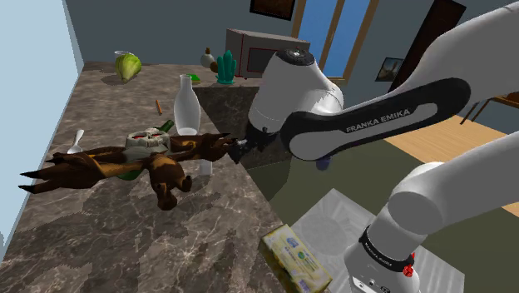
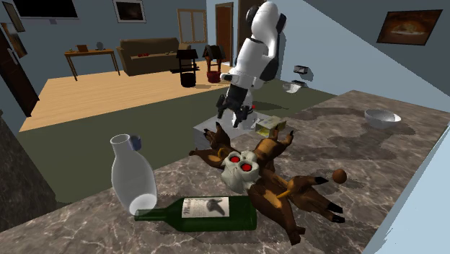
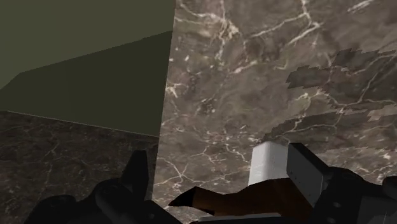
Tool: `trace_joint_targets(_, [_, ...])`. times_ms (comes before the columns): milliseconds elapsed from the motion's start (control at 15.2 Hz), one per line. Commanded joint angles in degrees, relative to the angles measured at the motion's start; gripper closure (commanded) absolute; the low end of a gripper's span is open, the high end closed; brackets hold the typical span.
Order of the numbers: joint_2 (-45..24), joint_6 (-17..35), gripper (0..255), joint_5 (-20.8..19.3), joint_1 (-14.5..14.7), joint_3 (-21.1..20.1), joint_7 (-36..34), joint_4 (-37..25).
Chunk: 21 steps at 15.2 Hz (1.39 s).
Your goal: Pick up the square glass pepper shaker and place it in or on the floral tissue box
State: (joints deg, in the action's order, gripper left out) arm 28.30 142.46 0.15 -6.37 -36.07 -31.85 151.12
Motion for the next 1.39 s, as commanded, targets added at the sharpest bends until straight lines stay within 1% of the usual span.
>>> trace_joint_targets(0, [-3.87,3.82,0,-4.07,-4.32,-5.79,-6.79,-1.32])
trace_joint_targets(132, [-8.29,6.73,0,-10.44,-10.94,-13.15,-14.78,-3.58])
trace_joint_targets(198, [-10.61,7.75,0,-14.57,-15.11,-17.49,-19.41,-4.97])
trace_joint_targets(264, [-13.11,8.38,0,-19.49,-19.99,-22.46,-24.57,-6.58])
trace_joint_targets(330, [-15.95,8.43,0,-25.43,-25.85,-28.37,-30.41,-8.45])
trace_joint_targets(396, [-19.81,7.44,0,-33.28,-33.1,-35.69,-37.49,-10.7])
trace_joint_targets(462, [-31.73,0.35,0,-51.36,-44.34,-47.99,-50.93,-14.43])
trace_joint_targets(528, [-36.17,-2.68,0,-57.41,-27.21,-31.81,-55.95,-16.95])
trace_joint_targets(594, [-46.53,-10.9,0,-68.02,-30.23,-37.23,-62.65,-20.03])
trace_joint_targets(660, [-43.54,-8.24,0,-65.55,-24.35,-30.71,-61.87,-20.24])
trace_joint_targets(1122, [-51.0,-9.55,0,-74.26,-19.62,-24.19,-65.94,-22.63])
trace_joint_targets(1320, [-51.0,-9.55,0,-74.27,-19.62,-24.18,-65.94,-22.63])
